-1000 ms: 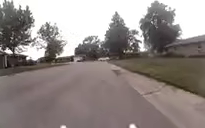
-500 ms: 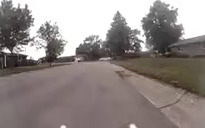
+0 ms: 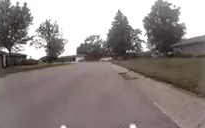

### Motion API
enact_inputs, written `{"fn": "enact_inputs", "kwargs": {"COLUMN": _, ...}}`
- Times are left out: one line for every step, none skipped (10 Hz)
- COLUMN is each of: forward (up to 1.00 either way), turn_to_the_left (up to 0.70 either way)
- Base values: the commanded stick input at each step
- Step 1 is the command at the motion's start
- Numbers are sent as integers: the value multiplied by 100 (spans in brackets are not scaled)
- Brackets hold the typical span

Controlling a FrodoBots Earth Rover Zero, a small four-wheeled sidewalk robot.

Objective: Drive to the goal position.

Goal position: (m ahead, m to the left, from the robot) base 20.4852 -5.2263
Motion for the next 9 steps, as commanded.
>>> {"fn": "enact_inputs", "kwargs": {"forward": 100, "turn_to_the_left": -14}}
{"fn": "enact_inputs", "kwargs": {"forward": 100, "turn_to_the_left": 0}}
{"fn": "enact_inputs", "kwargs": {"forward": 100, "turn_to_the_left": 0}}
{"fn": "enact_inputs", "kwargs": {"forward": 100, "turn_to_the_left": 0}}
{"fn": "enact_inputs", "kwargs": {"forward": 100, "turn_to_the_left": 0}}
{"fn": "enact_inputs", "kwargs": {"forward": 100, "turn_to_the_left": 0}}
{"fn": "enact_inputs", "kwargs": {"forward": 100, "turn_to_the_left": -3}}
{"fn": "enact_inputs", "kwargs": {"forward": 100, "turn_to_the_left": -17}}
{"fn": "enact_inputs", "kwargs": {"forward": 100, "turn_to_the_left": -39}}
